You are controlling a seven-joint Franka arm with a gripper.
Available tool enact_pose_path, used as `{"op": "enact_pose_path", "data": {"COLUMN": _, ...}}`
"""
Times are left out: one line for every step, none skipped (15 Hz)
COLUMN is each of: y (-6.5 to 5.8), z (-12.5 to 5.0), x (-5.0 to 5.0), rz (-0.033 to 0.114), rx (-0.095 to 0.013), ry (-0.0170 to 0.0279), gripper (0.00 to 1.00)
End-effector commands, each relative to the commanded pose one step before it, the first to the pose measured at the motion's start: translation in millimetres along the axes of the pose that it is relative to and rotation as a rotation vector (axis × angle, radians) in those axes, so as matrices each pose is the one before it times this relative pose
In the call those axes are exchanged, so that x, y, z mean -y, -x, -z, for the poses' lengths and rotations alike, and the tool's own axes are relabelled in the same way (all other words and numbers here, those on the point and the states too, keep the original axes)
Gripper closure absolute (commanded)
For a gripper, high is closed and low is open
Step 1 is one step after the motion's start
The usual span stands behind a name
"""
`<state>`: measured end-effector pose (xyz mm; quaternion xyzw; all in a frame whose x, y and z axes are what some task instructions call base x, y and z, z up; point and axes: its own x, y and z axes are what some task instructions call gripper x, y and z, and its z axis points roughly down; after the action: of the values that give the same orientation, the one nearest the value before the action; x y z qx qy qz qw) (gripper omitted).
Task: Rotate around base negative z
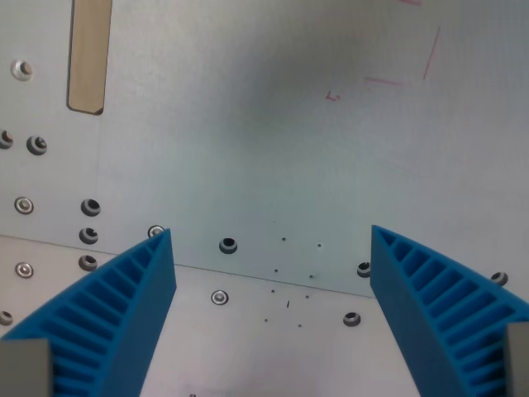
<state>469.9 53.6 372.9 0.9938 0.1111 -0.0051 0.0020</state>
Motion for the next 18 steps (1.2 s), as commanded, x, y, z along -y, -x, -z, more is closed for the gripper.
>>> {"op": "enact_pose_path", "data": {"y": 0.55, "z": 2.80, "x": 0.16, "rz": -0.1497, "rx": -0.0048, "ry": -0.00254, "gripper": 0.00}}
{"op": "enact_pose_path", "data": {"y": 0.00, "z": 0.00, "x": 0.00, "rz": -0.0133, "rx": 0.0000, "ry": -0.00014, "gripper": 0.00}}
{"op": "enact_pose_path", "data": {"y": 0.00, "z": 0.00, "x": 0.00, "rz": -0.0133, "rx": 0.0000, "ry": -0.00014, "gripper": 0.00}}
{"op": "enact_pose_path", "data": {"y": 0.00, "z": 0.00, "x": 0.00, "rz": -0.0133, "rx": 0.0000, "ry": -0.00014, "gripper": 0.00}}
{"op": "enact_pose_path", "data": {"y": 0.00, "z": 0.00, "x": 0.00, "rz": -0.0133, "rx": 0.0000, "ry": -0.00014, "gripper": 0.00}}
{"op": "enact_pose_path", "data": {"y": 0.00, "z": 0.00, "x": 0.00, "rz": -0.0133, "rx": 0.0000, "ry": -0.00014, "gripper": 0.00}}
{"op": "enact_pose_path", "data": {"y": 0.00, "z": 0.00, "x": 0.00, "rz": -0.0133, "rx": 0.0000, "ry": -0.00014, "gripper": 0.00}}
{"op": "enact_pose_path", "data": {"y": 0.00, "z": 0.00, "x": 0.00, "rz": -0.0133, "rx": 0.0000, "ry": -0.00014, "gripper": 0.00}}
{"op": "enact_pose_path", "data": {"y": 0.00, "z": 0.00, "x": 0.00, "rz": -0.0133, "rx": 0.0001, "ry": -0.00014, "gripper": 0.00}}
{"op": "enact_pose_path", "data": {"y": 0.00, "z": 0.00, "x": 0.00, "rz": -0.0133, "rx": 0.0001, "ry": -0.00014, "gripper": 0.00}}
{"op": "enact_pose_path", "data": {"y": 0.00, "z": 0.00, "x": 0.00, "rz": -0.0133, "rx": 0.0001, "ry": -0.00014, "gripper": 0.00}}
{"op": "enact_pose_path", "data": {"y": 0.00, "z": 0.00, "x": 0.00, "rz": -0.0133, "rx": 0.0001, "ry": -0.00014, "gripper": 0.00}}
{"op": "enact_pose_path", "data": {"y": 0.00, "z": 0.00, "x": 0.00, "rz": -0.0133, "rx": 0.0001, "ry": -0.00014, "gripper": 0.00}}
{"op": "enact_pose_path", "data": {"y": 0.00, "z": 0.00, "x": 0.00, "rz": -0.0133, "rx": 0.0001, "ry": -0.00013, "gripper": 0.00}}
{"op": "enact_pose_path", "data": {"y": 0.00, "z": 0.00, "x": 0.00, "rz": -0.0133, "rx": 0.0001, "ry": -0.00013, "gripper": 0.00}}
{"op": "enact_pose_path", "data": {"y": 0.00, "z": 0.00, "x": 0.00, "rz": -0.0133, "rx": 0.0001, "ry": -0.00013, "gripper": 0.00}}
{"op": "enact_pose_path", "data": {"y": 0.00, "z": 0.00, "x": 0.00, "rz": -0.0133, "rx": 0.0001, "ry": -0.00013, "gripper": 0.00}}
{"op": "enact_pose_path", "data": {"y": 0.00, "z": 0.00, "x": 0.00, "rz": -0.0133, "rx": 0.0001, "ry": -0.00013, "gripper": 0.00}}
